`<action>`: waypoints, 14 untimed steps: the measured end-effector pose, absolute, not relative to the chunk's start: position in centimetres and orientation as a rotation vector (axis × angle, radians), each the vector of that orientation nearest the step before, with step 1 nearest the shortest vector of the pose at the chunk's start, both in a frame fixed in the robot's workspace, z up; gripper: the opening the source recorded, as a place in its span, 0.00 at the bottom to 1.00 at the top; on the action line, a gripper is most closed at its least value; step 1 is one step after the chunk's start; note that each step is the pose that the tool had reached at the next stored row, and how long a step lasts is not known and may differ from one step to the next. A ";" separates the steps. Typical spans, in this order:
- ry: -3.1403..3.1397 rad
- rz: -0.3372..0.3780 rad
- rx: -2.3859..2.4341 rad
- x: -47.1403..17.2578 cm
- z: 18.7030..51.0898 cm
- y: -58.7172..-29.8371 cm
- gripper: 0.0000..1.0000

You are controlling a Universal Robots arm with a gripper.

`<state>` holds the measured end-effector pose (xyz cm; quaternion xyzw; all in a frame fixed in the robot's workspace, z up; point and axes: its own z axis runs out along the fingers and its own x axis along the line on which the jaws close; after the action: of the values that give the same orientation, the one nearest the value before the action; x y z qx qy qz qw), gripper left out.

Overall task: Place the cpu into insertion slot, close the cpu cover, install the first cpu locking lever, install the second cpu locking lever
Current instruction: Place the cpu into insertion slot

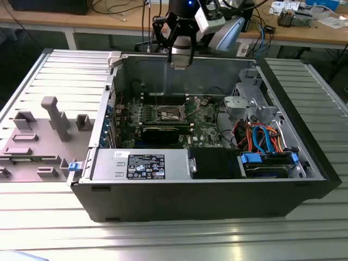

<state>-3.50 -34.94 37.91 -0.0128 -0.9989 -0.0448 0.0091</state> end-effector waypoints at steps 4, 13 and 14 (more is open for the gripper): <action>-3.120 -0.140 -0.040 -3.5 37.9 -35.0 0.55; -3.120 -0.140 -0.075 -3.7 37.8 -35.0 0.55; -3.120 -0.140 -0.082 -3.7 37.8 -35.0 0.55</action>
<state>-3.71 -35.01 37.82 -0.0262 -0.9986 -0.0447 0.0085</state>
